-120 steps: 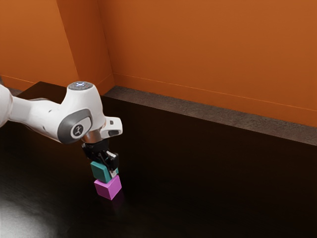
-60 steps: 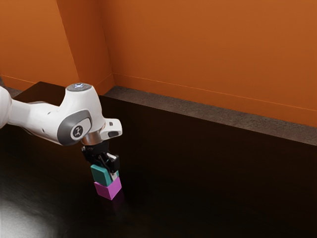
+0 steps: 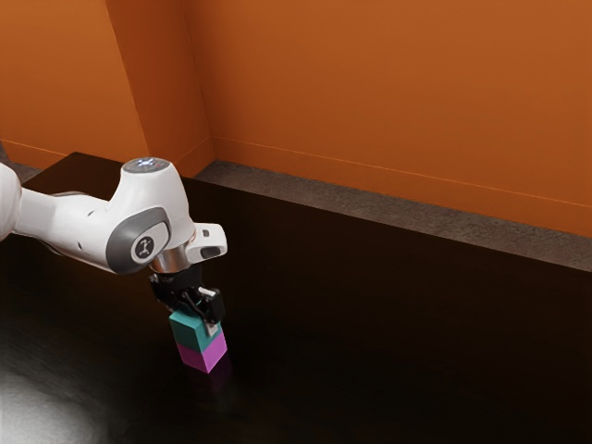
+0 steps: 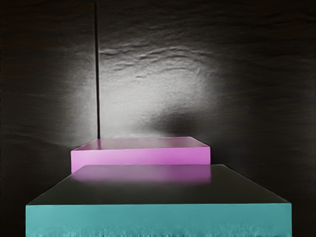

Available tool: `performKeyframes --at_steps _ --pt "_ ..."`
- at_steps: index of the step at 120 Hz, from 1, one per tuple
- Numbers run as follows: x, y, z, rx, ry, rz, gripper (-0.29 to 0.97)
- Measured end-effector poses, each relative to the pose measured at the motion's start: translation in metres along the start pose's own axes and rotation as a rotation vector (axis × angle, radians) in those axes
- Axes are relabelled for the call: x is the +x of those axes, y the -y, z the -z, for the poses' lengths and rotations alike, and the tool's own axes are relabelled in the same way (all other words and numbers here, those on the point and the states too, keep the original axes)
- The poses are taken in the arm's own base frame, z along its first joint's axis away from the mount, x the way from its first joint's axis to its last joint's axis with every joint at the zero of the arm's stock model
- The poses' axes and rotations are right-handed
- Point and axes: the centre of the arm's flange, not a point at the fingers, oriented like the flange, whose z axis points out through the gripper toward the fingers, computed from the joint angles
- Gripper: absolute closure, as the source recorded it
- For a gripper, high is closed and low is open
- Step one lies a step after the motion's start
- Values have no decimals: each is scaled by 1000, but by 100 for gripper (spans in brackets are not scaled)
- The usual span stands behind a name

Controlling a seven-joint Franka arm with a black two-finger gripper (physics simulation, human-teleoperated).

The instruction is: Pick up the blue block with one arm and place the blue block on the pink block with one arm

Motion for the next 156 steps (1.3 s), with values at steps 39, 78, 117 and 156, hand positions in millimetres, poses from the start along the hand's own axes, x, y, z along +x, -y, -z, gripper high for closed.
performKeyframes --at_steps 39,78,117,156 --pt "-2 1 30 28 -50 0 3" --pt "20 -6 175 68 -167 -13 1" --pt "33 35 319 135 -134 9 0" --pt "-23 118 496 161 -281 205 0"
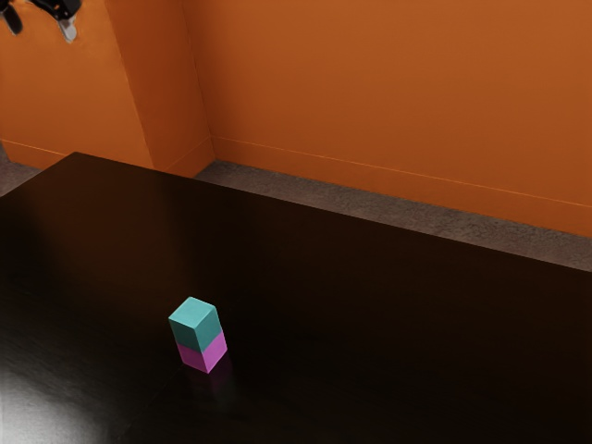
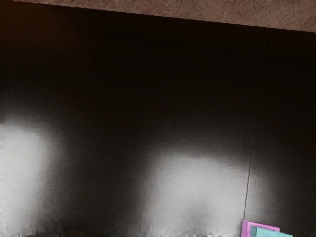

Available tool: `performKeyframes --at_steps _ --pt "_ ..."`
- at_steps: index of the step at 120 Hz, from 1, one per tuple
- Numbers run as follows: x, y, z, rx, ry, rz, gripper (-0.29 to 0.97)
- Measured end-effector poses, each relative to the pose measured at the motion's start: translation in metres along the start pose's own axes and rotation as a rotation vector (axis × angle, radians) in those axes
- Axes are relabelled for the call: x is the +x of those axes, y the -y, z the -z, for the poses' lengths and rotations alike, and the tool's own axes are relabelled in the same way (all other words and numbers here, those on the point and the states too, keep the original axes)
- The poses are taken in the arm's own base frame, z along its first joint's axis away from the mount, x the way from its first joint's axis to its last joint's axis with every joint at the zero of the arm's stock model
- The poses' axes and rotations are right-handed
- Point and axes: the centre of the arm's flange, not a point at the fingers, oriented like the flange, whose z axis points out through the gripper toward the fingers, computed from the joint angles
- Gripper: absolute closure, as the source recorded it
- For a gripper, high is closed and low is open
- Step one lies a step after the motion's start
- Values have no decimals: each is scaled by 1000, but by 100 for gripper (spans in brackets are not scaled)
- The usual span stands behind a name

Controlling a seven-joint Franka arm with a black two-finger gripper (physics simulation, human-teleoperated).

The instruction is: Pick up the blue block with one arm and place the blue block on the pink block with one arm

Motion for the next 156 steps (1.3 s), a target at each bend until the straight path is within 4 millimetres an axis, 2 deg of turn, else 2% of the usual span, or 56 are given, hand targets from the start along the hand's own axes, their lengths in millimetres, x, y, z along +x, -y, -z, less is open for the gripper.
performKeyframes --at_steps 5,11,25,35,48,60,67,75,120,156 --pt "-12 -12 18 1 -10 -19 0" --pt "-16 -20 18 -5 8 -33 0" --pt "-11 -25 -18 -20 99 -35 0" --pt "-7 -33 -34 -24 137 -45 0" --pt "6 -35 -69 -38 206 -44 0" --pt "10 -32 -80 -35 230 -35 0" --pt "21 -37 -108 -49 280 -49 0" --pt "25 -38 -122 -57 306 -54 0" --pt "25 -24 -129 -57 328 -30 0" --pt "25 -29 -129 -59 329 -41 0"
